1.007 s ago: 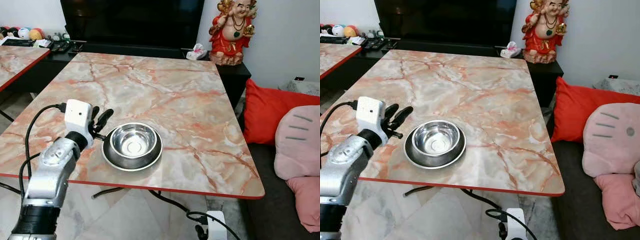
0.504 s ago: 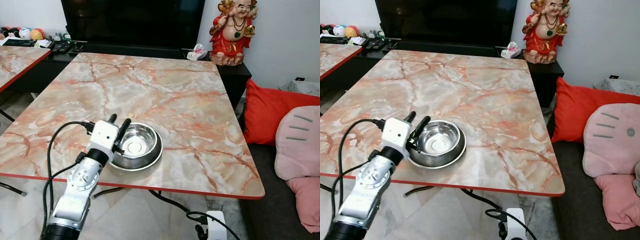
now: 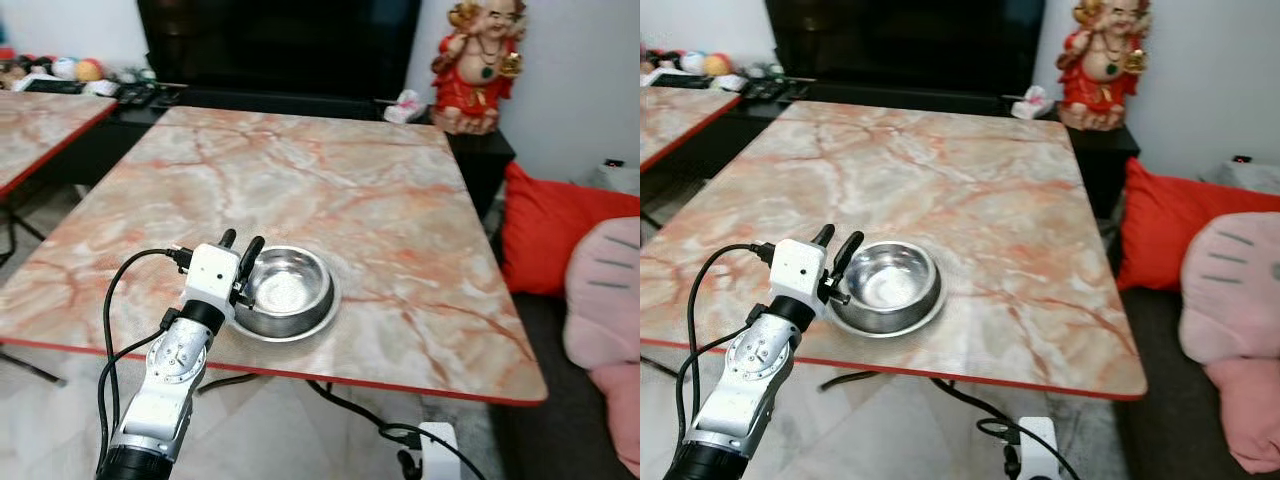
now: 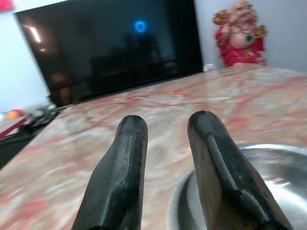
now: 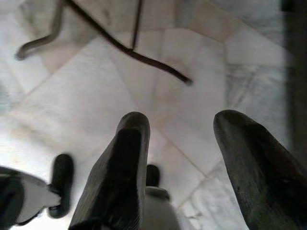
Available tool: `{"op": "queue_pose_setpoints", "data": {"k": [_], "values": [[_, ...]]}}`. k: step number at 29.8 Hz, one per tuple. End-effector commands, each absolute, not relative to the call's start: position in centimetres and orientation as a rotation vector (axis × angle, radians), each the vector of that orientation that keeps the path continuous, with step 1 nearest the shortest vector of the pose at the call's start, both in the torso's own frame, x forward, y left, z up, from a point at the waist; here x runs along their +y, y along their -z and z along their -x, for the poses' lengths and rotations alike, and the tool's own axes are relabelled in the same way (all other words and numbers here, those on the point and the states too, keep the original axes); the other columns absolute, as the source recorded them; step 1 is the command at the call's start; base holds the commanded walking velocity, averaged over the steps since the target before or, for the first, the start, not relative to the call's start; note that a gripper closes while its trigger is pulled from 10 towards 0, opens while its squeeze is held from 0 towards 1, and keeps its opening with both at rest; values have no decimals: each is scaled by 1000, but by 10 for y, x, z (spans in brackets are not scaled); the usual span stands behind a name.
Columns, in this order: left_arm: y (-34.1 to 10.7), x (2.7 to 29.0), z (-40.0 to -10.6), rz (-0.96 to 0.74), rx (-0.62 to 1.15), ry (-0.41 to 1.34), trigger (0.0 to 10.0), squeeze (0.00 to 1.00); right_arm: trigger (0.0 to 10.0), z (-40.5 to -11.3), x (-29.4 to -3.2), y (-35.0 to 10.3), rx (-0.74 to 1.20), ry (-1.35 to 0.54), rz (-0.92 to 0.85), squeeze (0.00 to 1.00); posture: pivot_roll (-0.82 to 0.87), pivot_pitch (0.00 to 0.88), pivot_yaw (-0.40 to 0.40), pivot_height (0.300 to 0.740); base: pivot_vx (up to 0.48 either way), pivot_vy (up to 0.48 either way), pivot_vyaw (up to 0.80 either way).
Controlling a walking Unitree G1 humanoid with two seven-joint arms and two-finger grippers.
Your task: Setting the table
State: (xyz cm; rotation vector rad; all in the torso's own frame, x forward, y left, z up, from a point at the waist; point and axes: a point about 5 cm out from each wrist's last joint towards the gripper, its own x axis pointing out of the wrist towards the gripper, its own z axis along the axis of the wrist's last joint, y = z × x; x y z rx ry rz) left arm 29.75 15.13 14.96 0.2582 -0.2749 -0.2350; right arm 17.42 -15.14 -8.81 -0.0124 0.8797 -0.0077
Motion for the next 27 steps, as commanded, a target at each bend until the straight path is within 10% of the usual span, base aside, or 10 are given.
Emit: {"op": "queue_pose_setpoints", "data": {"k": [1,27], "values": [[-152,150,-299,-265,-288,231,10000,0,10000,-173,-148,89,884,-5,15,0,136,0,-54,728,0,364,0],[-155,149,-300,-257,-298,224,10000,0,10000,-174,-148,89,889,-33,45,0,140,0,-60,728,0,362,20]]}}
